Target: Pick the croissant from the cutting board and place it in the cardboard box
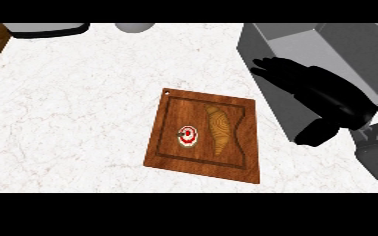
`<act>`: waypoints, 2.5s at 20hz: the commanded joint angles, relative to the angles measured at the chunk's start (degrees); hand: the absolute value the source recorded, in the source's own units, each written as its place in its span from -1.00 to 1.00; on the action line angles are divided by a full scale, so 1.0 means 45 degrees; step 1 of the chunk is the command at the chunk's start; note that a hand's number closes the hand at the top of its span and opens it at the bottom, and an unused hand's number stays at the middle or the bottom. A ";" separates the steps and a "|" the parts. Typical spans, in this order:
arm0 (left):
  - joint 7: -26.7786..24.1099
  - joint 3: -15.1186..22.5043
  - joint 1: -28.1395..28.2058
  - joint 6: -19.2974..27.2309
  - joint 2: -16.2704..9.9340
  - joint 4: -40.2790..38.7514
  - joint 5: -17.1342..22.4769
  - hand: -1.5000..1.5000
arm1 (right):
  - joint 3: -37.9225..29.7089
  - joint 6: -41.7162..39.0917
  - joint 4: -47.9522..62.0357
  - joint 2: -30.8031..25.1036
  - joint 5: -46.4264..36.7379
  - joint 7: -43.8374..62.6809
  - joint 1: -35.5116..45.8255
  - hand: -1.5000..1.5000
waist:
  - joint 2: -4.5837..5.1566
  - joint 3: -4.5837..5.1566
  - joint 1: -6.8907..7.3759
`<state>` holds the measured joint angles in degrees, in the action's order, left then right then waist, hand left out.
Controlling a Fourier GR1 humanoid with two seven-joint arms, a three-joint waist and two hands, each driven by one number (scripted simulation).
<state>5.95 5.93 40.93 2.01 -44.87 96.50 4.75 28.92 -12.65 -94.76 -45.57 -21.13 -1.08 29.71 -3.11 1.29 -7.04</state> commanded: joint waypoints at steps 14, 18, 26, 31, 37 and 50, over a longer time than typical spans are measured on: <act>-0.3199 -0.0266 -0.5500 -0.0215 0.1815 0.2177 0.0804 0.00 | 0.3205 -0.3674 -0.0841 0.1192 -0.2431 0.5373 0.1647 -1.00 | 0.0466 -0.0096 -0.0042; -0.2483 0.0472 -0.7750 -0.0088 0.2509 0.1951 0.0681 0.00 | 0.3728 -0.4672 -0.1233 0.3189 -0.2396 0.8572 0.1704 -1.00 | 0.0639 -0.0205 0.0293; -0.1982 0.1136 -1.1659 -0.0517 0.3884 -0.1250 0.0121 0.00 | 0.4027 -0.6303 -0.1176 0.6241 -0.3220 1.3051 0.1776 -1.00 | 0.0707 -0.0272 0.1244; -0.2251 0.0815 -1.1479 -0.0939 0.4116 -0.1194 -0.0064 0.00 | 0.3876 -0.6243 -0.0632 0.6677 -0.4491 1.2704 0.1259 -1.00 | 0.0680 -0.0283 0.1537; -0.1906 0.0731 -1.1924 -0.1175 0.4499 -0.1583 -0.0353 0.00 | 0.3148 -0.6933 -0.0185 0.6462 -0.5192 1.2001 0.1178 -1.00 | 0.0677 -0.0285 0.1542; -0.1852 0.0049 -1.2210 -0.1676 0.5677 -0.1746 -0.1418 0.00 | 0.2428 -0.6409 0.1748 0.7742 -0.7815 0.9621 0.0068 -1.00 | 0.0684 -0.0287 0.1592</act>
<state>-4.40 6.31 -13.58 -5.58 -21.36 87.01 -0.36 41.37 -39.48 -88.51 -12.41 -53.80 43.15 30.07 0.01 0.00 0.07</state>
